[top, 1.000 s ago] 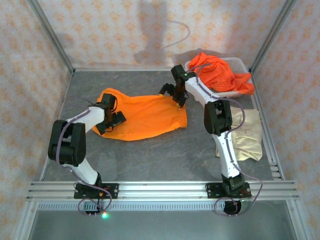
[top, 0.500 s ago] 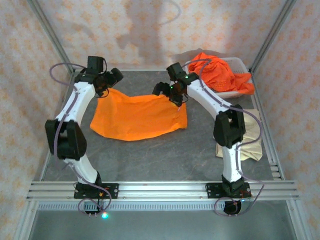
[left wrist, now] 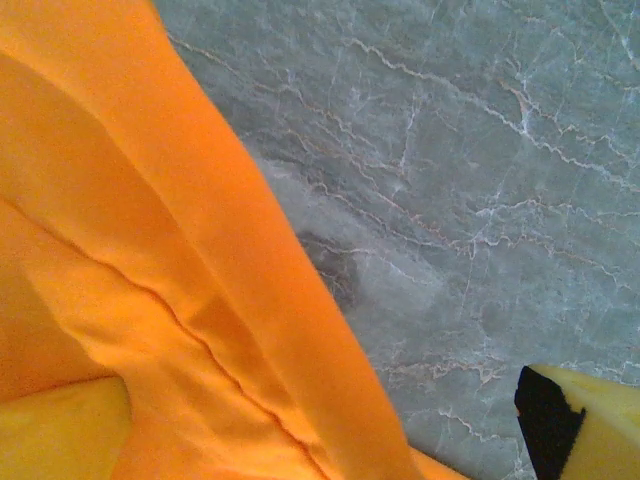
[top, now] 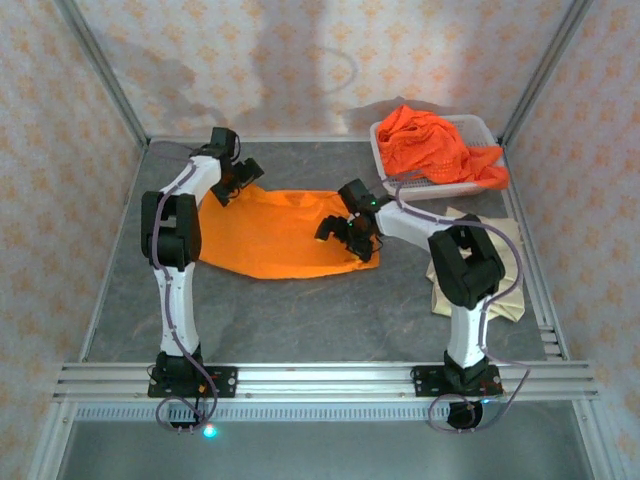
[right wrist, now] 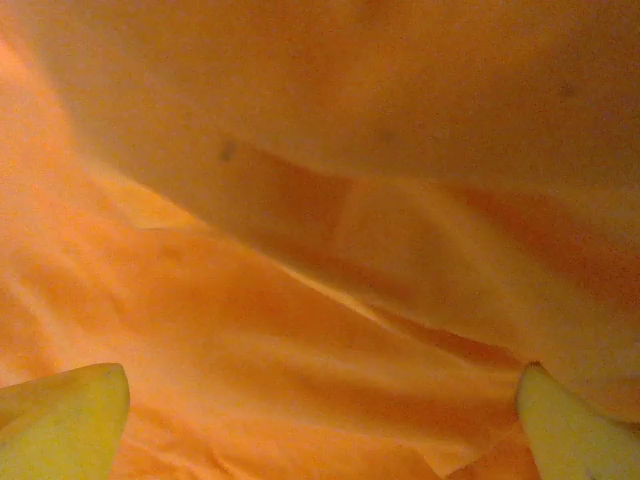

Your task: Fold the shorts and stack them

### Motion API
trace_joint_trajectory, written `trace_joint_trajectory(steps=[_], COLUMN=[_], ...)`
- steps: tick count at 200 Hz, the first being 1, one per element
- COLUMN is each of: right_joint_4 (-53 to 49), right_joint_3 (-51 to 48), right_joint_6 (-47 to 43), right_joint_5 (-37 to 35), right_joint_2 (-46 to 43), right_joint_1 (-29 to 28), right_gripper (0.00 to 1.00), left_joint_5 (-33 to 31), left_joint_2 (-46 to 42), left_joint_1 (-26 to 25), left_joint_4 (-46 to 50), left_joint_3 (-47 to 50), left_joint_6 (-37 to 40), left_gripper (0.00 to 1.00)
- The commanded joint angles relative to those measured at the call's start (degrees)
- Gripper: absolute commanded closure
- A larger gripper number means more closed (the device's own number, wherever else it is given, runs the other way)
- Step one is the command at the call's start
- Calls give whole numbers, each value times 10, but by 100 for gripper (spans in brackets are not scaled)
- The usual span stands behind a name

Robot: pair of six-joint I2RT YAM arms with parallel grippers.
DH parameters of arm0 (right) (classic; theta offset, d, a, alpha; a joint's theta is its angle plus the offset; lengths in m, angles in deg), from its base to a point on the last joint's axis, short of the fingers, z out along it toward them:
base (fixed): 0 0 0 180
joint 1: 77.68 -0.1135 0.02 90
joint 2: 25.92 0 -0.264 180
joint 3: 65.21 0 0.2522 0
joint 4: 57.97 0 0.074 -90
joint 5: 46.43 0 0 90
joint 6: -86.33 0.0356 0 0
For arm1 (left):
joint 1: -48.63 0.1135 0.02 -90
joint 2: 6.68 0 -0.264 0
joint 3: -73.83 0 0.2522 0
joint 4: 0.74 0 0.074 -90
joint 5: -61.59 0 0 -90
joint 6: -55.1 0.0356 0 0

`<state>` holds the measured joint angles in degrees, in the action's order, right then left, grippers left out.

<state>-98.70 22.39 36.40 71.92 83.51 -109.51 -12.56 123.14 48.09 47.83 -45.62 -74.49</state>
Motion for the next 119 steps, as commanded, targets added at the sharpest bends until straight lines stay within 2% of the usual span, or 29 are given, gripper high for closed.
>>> trace_joint_trajectory(steps=[1, 34, 68, 85, 100, 119], right_joint_4=[47, 52, -6, -24, -28, -35], right_joint_3=[-68, -98, -83, -87, -100, -103], right_joint_6=[30, 6, -73, -95, -103, -108], right_joint_5=[-8, -25, -125, -164, -167, -137], right_joint_2=[-32, -85, -171, -204, -223, -214], right_joint_1=[1, 1, 3, 17, 43, 82], right_gripper=[1, 1, 1, 1, 0, 3], left_joint_5=[-27, -35, -64, -61, -44, -22], left_joint_2=[12, -83, -258, -336, -398, -465], left_joint_1=[-1, -7, -29, -32, -33, -38], left_joint_4=[2, -19, -40, -53, -80, -121], left_joint_3=[-1, 55, 157, 223, 293, 379], left_joint_6=[7, 35, 128, 144, 142, 129], left_gripper=[0, 0, 0, 0, 0, 0])
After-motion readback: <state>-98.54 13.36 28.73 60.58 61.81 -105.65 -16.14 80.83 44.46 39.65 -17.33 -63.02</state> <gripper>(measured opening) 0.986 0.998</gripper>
